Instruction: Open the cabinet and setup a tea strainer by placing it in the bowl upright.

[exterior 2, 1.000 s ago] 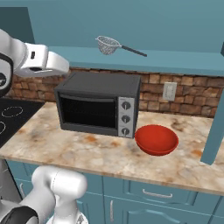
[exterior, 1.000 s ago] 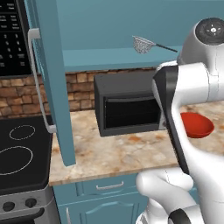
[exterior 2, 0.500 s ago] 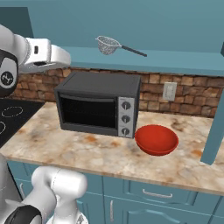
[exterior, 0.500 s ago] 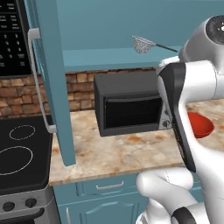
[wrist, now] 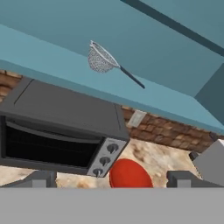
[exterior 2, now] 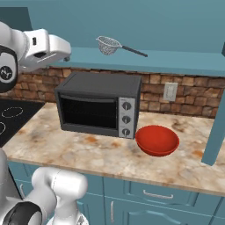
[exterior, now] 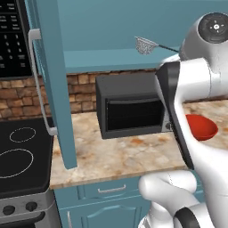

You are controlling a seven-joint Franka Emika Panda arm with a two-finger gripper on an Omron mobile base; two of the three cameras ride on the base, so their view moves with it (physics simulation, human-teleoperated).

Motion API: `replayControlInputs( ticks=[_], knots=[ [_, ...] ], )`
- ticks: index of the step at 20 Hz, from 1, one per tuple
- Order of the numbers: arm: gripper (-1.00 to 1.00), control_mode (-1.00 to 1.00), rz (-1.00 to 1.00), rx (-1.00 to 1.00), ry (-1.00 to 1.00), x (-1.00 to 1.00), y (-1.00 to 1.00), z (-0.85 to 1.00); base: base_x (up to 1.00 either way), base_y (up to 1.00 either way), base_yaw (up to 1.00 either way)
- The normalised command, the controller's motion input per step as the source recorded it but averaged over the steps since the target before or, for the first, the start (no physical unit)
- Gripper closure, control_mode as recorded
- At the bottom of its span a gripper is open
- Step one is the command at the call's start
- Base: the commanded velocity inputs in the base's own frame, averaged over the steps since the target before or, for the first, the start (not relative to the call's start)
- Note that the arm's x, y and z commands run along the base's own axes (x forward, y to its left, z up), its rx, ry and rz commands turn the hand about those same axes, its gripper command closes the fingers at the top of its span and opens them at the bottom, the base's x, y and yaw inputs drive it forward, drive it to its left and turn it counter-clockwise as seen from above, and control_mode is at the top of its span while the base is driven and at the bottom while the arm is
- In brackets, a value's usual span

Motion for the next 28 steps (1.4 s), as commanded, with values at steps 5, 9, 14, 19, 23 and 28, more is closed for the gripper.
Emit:
replayControlInputs(
  ticks=[5, 9, 14, 19, 23, 28],
  knots=[
    [-1.00, -1.00, 0.00, -0.06, 0.01, 0.44, 0.00, 0.00, 0.00, 0.00, 0.00],
    [-1.00, -1.00, 0.00, -0.07, 0.00, 0.64, 0.00, 0.00, 0.00, 0.00, 0.00],
    [-1.00, -1.00, 0.00, -0.08, 0.00, 0.58, 0.00, -0.01, 0.00, 0.00, 0.00],
    [-1.00, -1.00, 0.00, -0.11, 0.00, 0.52, 0.00, -0.12, 0.00, 0.00, 0.00],
    [-1.00, -1.00, 0.00, -0.12, 0.00, 0.54, 0.00, -0.11, 0.00, 0.00, 0.00],
    [-1.00, -1.00, 0.00, -0.11, 0.00, 0.50, -0.12, -0.10, 0.00, 0.00, 0.00]
  ],
)
